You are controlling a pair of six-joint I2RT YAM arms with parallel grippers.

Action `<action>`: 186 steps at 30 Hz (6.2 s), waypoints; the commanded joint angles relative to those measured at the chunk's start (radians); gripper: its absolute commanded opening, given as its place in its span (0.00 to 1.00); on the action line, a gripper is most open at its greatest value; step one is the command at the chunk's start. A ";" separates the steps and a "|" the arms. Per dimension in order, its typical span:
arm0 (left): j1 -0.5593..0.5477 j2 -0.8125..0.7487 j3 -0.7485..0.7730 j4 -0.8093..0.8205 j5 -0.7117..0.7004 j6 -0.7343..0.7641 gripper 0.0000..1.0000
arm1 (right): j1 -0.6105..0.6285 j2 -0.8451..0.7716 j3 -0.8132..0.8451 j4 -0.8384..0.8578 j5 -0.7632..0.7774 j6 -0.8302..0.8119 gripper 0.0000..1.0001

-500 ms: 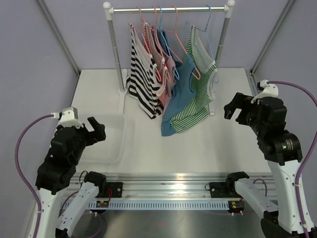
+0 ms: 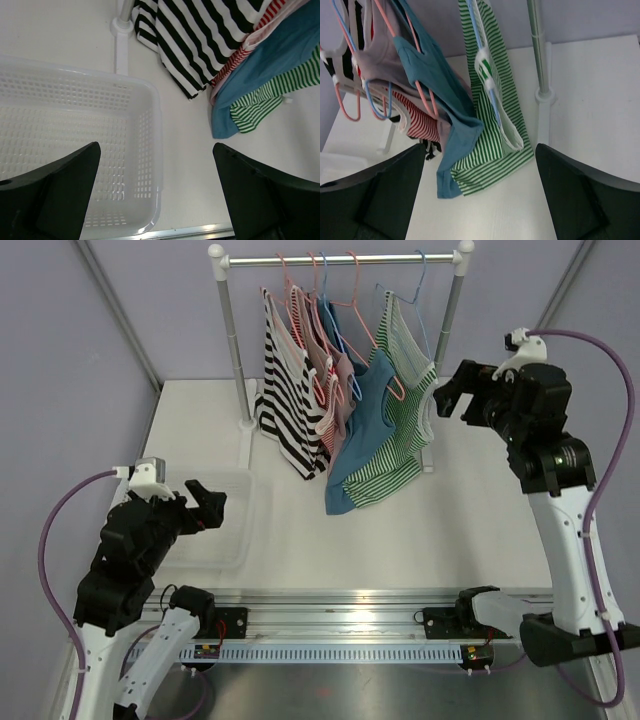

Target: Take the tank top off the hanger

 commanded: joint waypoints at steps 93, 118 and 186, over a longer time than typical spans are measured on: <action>-0.741 0.728 0.636 0.568 -0.273 0.260 0.99 | 0.004 -0.160 0.457 -0.484 -0.473 -0.063 0.00; -0.829 0.889 0.517 0.774 -0.118 0.170 0.81 | 0.004 -0.243 0.249 -0.266 -0.591 0.036 0.00; -0.624 0.477 -0.007 0.391 0.016 -0.120 0.00 | 0.006 -0.409 -0.638 1.091 -0.189 0.341 0.00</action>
